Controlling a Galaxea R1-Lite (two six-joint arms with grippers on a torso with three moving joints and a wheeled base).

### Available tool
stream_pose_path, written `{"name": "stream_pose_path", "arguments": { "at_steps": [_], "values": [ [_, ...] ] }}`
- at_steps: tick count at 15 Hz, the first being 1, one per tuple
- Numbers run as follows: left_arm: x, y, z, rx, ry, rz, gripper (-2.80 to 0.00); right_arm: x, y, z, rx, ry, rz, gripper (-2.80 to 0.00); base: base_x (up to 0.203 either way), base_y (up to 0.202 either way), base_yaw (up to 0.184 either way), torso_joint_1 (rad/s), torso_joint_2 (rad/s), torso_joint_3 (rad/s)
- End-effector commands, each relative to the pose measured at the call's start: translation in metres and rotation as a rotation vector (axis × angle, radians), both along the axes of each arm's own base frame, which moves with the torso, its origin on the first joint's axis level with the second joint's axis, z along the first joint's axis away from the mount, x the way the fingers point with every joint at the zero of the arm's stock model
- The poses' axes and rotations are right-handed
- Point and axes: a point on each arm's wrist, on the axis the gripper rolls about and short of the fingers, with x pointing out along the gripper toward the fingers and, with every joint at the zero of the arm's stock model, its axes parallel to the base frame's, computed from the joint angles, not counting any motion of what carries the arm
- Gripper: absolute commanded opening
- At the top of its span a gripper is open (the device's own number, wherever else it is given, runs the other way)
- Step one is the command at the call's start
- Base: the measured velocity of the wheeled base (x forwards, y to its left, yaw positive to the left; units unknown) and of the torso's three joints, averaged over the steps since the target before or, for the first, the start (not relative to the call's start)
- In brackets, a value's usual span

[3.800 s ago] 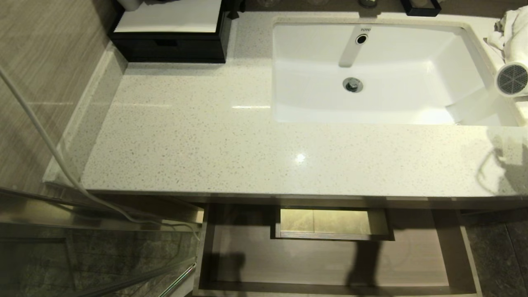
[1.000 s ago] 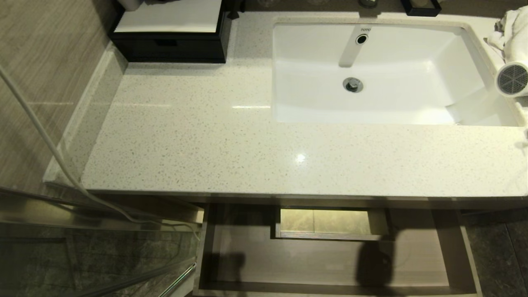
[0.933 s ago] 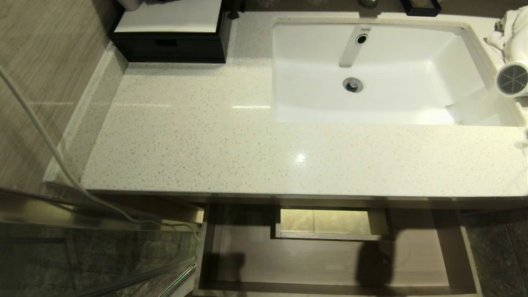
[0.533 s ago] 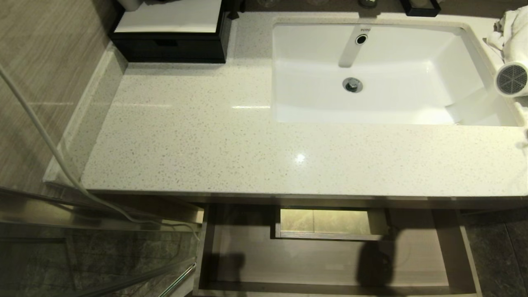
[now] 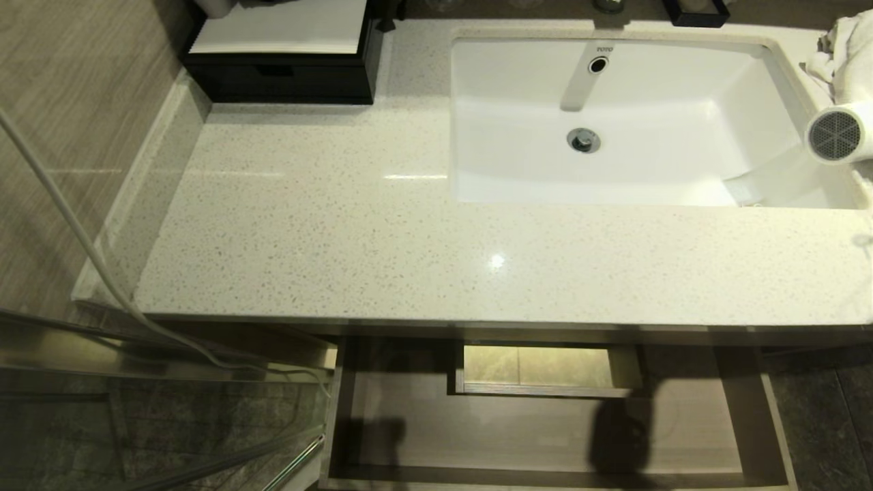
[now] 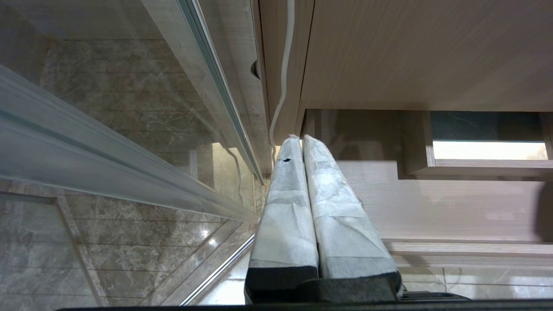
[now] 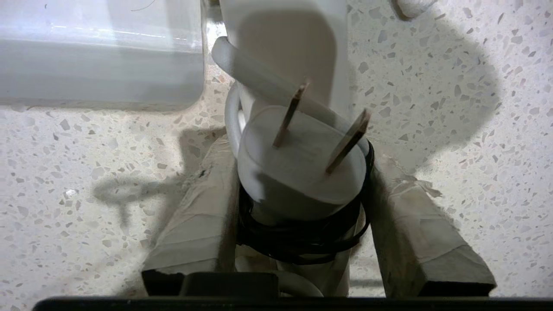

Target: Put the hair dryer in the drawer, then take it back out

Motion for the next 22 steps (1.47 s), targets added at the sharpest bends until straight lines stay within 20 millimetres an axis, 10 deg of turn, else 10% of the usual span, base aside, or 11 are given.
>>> {"name": "stream_pose_path", "arguments": {
  "at_steps": [1,22],
  "values": [
    [0.000,0.000,0.000,0.000,0.001,0.001,-2.80,-0.004,0.003,0.003,-0.006,-0.007,0.004,-2.80,0.000,0.000,0.000,0.000,0.00,0.000],
    [0.000,0.000,0.000,0.000,0.000,0.001,-2.80,-0.123,0.104,0.052,-0.231,-0.186,0.123,-2.80,0.000,0.000,0.000,0.000,0.00,0.000]
  ]
}}
